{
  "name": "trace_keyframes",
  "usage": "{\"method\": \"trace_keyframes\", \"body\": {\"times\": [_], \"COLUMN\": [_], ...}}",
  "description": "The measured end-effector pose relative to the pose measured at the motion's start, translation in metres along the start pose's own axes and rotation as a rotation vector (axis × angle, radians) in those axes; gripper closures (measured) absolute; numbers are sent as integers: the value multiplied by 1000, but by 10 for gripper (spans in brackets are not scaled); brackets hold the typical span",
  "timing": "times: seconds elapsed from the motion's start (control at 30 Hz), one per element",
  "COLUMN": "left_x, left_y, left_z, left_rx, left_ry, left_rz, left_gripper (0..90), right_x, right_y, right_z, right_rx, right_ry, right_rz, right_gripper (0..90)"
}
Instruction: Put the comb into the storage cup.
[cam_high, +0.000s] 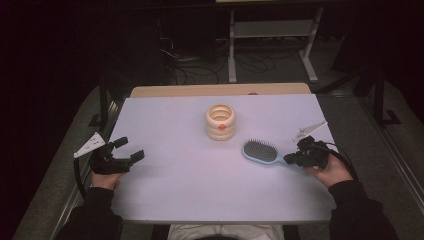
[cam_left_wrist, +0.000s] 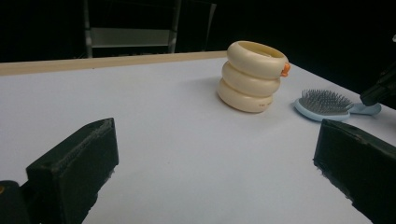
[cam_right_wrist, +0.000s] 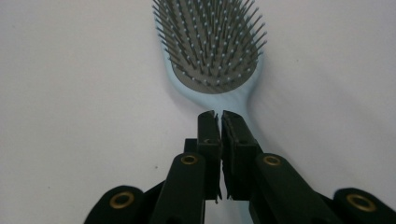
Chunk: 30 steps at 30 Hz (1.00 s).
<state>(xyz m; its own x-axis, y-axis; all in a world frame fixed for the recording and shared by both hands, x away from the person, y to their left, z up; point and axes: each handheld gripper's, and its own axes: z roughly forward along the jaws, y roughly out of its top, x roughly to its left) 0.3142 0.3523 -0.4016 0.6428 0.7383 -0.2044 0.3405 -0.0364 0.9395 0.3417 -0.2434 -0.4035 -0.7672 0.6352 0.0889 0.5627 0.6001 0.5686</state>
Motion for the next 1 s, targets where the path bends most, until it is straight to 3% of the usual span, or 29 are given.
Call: {"method": "trace_keyframes", "body": {"times": [0.4, 0.53, 0.7, 0.83, 1.0], "left_x": [0, 0, 0, 1, 1], "left_y": [0, 0, 0, 0, 0], "left_z": [0, 0, 0, 0, 0], "left_rx": [1, 0, 1, 1, -2], "left_ry": [1, 1, 1, 2, 0], "left_rz": [-1, 0, -2, -2, -8], "left_gripper": [0, 0, 0, 0, 0], "right_x": [2, 1, 3, 3, 0], "right_y": [10, 13, 18, 24, 27], "right_z": [-16, -19, -18, -15, -10], "right_rx": [-16, -17, 30, 59, 75], "right_ry": [-23, -23, -5, -6, -18], "right_rz": [-52, -45, -83, -79, -67], "right_gripper": [704, 540, 378, 157, 45]}}
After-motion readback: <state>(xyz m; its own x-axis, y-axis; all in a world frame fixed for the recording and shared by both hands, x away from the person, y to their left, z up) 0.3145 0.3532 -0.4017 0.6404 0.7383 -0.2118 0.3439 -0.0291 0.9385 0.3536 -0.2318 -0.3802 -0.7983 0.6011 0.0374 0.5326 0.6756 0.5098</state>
